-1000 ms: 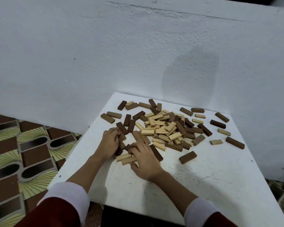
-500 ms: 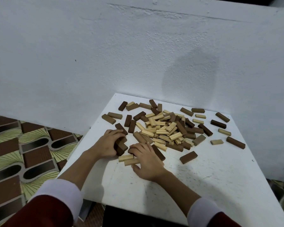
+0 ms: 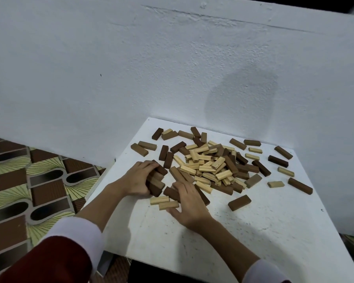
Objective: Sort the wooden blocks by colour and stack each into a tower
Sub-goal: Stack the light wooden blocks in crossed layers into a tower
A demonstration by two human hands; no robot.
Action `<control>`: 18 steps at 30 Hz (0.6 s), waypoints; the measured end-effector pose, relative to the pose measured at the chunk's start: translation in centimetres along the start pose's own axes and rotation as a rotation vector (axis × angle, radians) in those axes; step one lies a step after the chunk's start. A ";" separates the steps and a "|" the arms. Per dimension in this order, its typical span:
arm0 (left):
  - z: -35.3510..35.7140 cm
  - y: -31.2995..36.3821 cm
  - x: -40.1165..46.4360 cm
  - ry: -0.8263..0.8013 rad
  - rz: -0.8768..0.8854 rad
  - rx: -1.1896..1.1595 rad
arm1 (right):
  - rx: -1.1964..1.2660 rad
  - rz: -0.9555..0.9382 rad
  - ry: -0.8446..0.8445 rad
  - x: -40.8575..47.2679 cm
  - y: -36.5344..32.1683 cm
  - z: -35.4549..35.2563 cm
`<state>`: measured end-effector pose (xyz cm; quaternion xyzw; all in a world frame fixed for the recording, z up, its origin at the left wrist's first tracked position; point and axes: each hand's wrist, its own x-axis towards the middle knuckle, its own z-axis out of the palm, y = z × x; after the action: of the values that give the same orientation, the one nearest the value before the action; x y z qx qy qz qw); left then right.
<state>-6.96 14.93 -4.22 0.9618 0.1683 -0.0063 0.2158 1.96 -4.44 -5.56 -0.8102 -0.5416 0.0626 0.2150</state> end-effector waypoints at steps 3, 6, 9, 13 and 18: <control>0.1 0.0 0.2 -0.027 0.013 0.063 | 0.006 -0.021 -0.013 0.1 0.0 -0.1; -0.1 0.3 0.4 -0.061 -0.014 0.093 | -0.012 -0.003 -0.049 0.2 0.0 -0.2; -0.3 0.3 0.5 -0.062 -0.004 0.053 | 0.002 0.029 -0.081 0.6 0.0 -0.6; -0.6 0.6 0.5 -0.073 -0.032 0.019 | -0.005 0.031 -0.146 1.0 -0.1 -0.8; -0.4 -0.3 0.1 -0.018 -0.103 0.055 | -0.066 -0.010 -0.189 0.9 -0.5 -0.6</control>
<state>-6.96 15.36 -4.03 0.9573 0.2153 -0.0307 0.1903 2.11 -3.59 -4.72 -0.8046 -0.5653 0.1200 0.1364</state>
